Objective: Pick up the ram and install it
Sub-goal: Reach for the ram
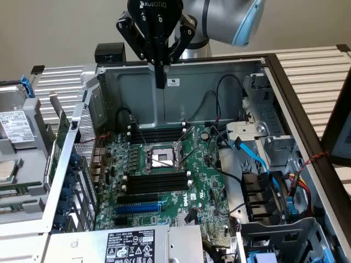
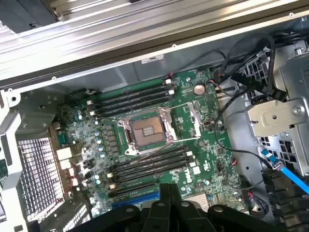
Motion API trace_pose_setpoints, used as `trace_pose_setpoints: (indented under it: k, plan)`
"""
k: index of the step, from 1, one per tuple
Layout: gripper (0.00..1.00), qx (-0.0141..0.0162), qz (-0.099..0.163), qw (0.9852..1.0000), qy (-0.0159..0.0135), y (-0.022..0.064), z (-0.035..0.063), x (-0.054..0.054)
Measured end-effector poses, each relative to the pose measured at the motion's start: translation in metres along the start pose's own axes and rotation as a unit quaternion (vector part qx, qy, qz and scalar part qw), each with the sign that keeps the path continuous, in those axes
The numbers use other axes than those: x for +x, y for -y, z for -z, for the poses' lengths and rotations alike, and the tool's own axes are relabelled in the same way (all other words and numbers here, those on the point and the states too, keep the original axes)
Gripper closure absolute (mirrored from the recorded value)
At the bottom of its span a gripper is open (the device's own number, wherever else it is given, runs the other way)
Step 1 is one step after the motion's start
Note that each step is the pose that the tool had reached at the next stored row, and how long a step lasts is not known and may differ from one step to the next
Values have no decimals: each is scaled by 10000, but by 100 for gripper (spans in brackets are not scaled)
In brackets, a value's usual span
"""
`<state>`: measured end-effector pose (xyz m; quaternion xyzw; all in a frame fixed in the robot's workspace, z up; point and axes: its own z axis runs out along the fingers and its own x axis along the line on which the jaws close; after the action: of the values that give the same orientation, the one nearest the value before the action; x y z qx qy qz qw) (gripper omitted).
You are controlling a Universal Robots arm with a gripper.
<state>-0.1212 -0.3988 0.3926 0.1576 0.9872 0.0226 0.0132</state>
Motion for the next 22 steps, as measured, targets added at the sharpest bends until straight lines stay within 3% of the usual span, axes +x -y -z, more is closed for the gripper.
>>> trace_pose_setpoints:
  k: [15,18,22]
  plan:
    - [89,4,-184,9998,9,0,0,2]
    - [89,5,-220,9998,11,22,3,72]
    - [89,5,-270,9996,13,76,9,247]
